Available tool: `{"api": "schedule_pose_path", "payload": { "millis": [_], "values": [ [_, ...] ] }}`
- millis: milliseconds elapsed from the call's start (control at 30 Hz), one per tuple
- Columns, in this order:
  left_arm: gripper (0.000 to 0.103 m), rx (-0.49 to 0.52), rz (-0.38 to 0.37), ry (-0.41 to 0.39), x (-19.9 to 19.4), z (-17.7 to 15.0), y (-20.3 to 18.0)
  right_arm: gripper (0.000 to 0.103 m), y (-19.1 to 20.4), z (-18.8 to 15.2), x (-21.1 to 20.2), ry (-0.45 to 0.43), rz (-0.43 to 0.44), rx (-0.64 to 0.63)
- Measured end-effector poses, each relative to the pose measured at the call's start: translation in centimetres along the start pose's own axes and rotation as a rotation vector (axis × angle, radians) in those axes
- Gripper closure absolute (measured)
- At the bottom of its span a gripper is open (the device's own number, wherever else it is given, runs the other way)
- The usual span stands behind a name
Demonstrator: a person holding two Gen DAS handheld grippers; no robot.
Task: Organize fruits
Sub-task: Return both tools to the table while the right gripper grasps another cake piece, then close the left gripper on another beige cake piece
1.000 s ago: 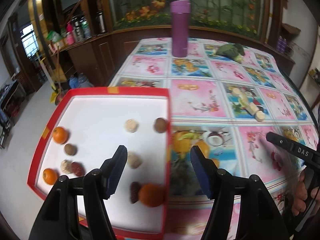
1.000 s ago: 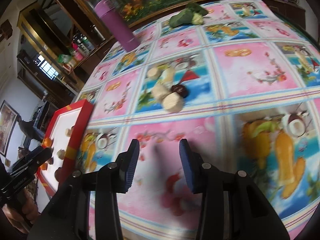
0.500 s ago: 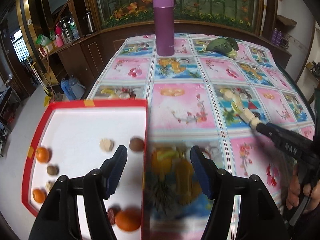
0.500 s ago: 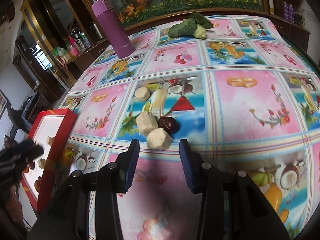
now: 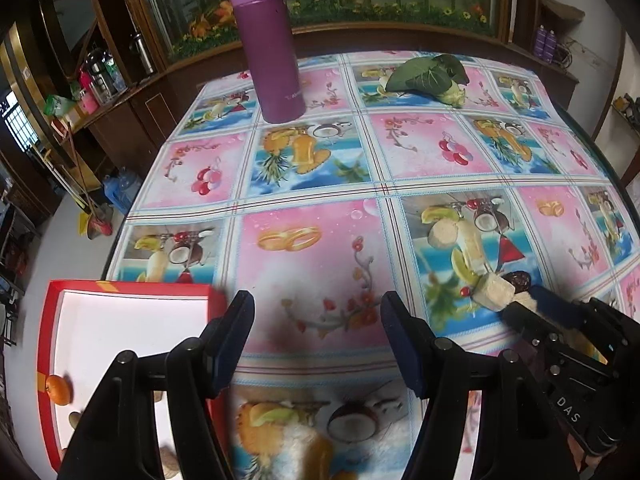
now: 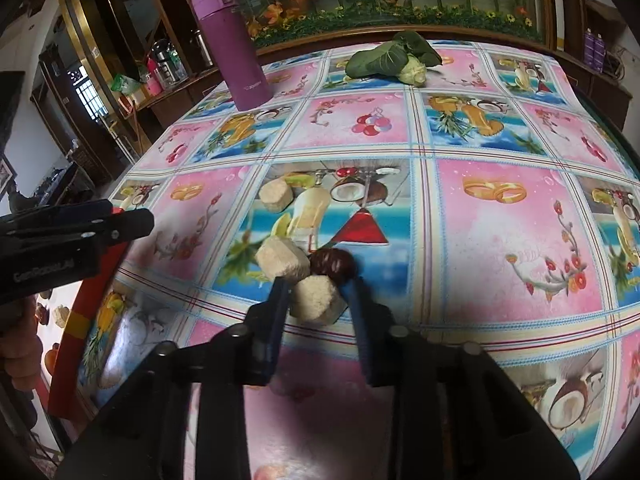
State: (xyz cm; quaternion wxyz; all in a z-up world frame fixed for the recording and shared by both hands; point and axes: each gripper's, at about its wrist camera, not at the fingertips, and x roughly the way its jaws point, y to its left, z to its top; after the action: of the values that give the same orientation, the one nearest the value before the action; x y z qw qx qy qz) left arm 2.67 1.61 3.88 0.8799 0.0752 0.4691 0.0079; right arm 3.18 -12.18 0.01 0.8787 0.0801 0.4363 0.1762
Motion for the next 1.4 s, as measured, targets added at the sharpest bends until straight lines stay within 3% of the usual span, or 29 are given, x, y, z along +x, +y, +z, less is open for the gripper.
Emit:
{"api": "schedule_pose_path", "payload": {
  "millis": [133, 267, 467, 733, 1000, 1400],
  "values": [
    [0.038, 0.007, 0.012, 0.015, 0.6, 0.3, -0.6, 0.071, -0.8, 0.2, -0.5, -0.005, -0.089, -0.006],
    [0.038, 0.023, 0.014, 0.021, 1.0, 0.8, -1.6, 0.071, -4.3, 0.8, -1.2, -0.008, -0.131, 0.120],
    [0.038, 0.039, -0.010, 0.029, 2.7, 2.8, -3.2, 0.071, -8.7, 1.1, -2.7, -0.043, -0.099, 0.308],
    [0.038, 0.027, -0.072, 0.071, 5.5, 4.8, -4.9, 0.071, -8.6, 1.3, -2.7, -0.042, -0.054, 0.331],
    [0.038, 0.048, -0.076, 0.004, 5.5, 5.0, -6.5, 0.071, -8.3, 1.2, -2.5, -0.032, -0.033, 0.338],
    [0.038, 0.077, -0.148, -0.001, 5.8, 5.0, -8.4, 0.071, -8.4, 1.1, -2.7, -0.034, -0.036, 0.346]
  ]
}}
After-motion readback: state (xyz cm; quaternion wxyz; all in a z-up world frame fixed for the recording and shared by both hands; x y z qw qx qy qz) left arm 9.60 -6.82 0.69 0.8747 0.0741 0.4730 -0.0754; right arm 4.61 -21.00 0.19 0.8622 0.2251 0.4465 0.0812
